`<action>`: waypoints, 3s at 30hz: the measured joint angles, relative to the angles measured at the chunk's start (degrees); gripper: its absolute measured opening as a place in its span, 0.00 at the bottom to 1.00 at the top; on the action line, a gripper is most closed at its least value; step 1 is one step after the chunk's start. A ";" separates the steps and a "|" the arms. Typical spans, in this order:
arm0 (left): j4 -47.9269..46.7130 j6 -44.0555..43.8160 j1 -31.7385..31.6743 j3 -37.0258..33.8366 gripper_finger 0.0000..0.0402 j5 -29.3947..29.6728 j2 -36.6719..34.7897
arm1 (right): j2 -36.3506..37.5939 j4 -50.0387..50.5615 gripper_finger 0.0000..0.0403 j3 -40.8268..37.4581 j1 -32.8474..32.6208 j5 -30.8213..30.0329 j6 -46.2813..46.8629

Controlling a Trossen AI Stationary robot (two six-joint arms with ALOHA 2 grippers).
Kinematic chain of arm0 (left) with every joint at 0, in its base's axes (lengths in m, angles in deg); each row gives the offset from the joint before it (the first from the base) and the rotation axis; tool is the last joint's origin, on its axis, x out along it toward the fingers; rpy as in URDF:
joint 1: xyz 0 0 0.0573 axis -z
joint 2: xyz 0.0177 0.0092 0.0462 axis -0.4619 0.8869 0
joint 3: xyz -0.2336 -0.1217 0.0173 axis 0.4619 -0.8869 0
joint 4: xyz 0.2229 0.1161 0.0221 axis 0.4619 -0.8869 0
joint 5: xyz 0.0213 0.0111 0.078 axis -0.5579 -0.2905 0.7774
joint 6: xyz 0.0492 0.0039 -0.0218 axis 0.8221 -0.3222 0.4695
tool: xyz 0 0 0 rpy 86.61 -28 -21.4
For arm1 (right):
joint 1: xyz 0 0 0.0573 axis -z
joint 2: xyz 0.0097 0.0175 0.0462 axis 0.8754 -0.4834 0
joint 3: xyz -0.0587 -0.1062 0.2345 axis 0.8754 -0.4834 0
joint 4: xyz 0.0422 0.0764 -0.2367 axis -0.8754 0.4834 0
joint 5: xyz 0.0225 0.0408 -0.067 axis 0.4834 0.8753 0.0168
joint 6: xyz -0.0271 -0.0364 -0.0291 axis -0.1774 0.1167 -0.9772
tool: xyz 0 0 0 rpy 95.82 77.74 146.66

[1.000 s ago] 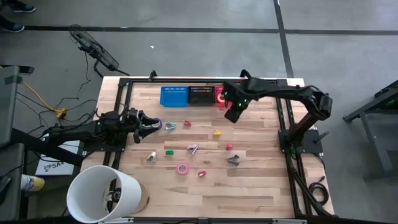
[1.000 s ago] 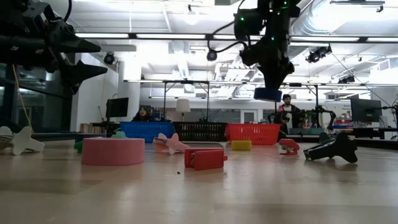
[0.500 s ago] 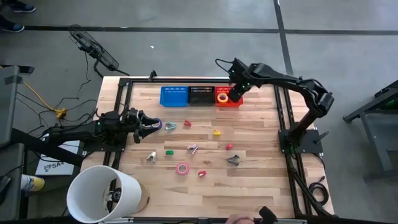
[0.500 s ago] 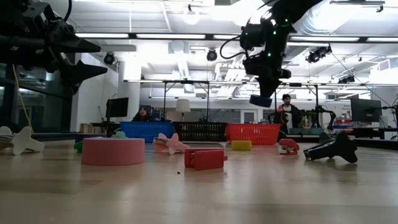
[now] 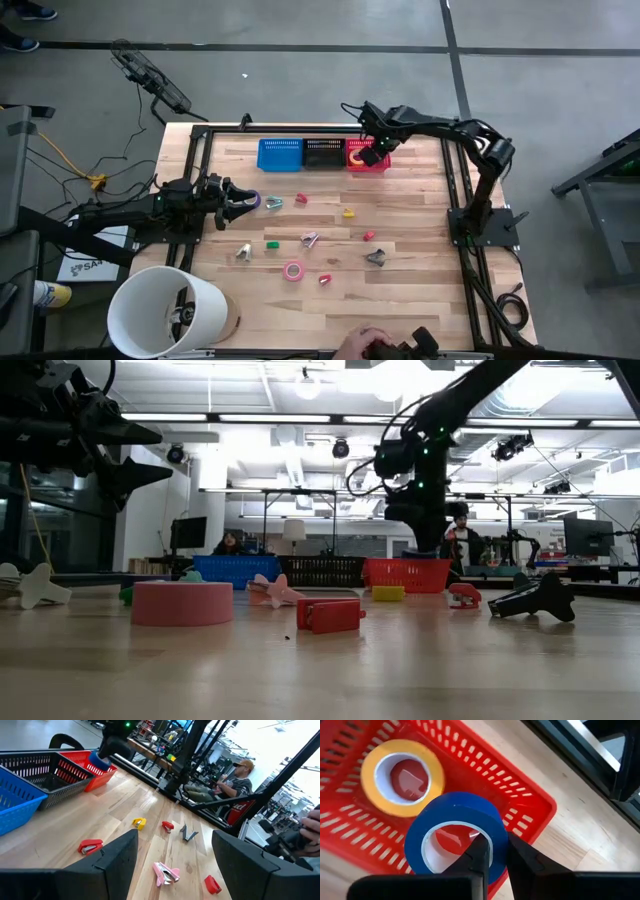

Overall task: Pick and place Stapler, Stapler remover, tape
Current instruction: Put the bottom blue tape into the red bin, then put the yellow stapler into the black bin

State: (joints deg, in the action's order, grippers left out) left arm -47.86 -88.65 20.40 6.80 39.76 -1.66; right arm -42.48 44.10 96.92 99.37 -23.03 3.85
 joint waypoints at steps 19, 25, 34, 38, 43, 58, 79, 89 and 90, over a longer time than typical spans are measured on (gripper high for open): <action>0.00 0.02 -0.01 -0.01 0.62 0.00 0.00 | -5.09 -1.40 0.10 0.15 -0.02 -0.93 -1.18; 0.00 0.02 -0.01 0.00 0.62 0.00 -0.01 | -5.69 -1.42 0.11 0.15 0.02 -0.22 0.67; 0.00 0.02 -0.01 -0.02 0.62 0.00 0.00 | -5.80 -0.84 0.13 1.11 0.39 0.20 2.42; 0.00 0.02 -0.01 -0.01 0.62 -0.01 -0.01 | -5.91 -0.81 0.18 1.11 0.46 0.23 2.31; 0.00 0.02 -0.01 -0.01 0.62 0.00 0.00 | -5.91 -0.75 0.24 1.11 0.46 0.28 2.31; 0.00 0.02 0.00 -0.01 0.62 0.00 0.00 | -5.53 4.95 0.50 9.81 1.51 0.26 0.51; 0.00 0.01 0.00 -0.01 0.62 0.00 -0.01 | -5.23 8.47 0.53 18.97 -5.05 8.65 -18.78; 0.00 0.00 0.00 0.00 0.62 -0.02 0.00 | -5.04 12.01 0.52 18.04 -11.28 13.90 -19.47; 0.00 0.00 0.00 -0.02 0.62 0.00 0.00 | -5.04 12.93 0.52 17.89 -12.02 14.60 -19.66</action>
State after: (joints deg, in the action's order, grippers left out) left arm -47.86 -88.65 20.40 6.78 39.76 -1.65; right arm -47.51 57.03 114.81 87.36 -8.43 -15.81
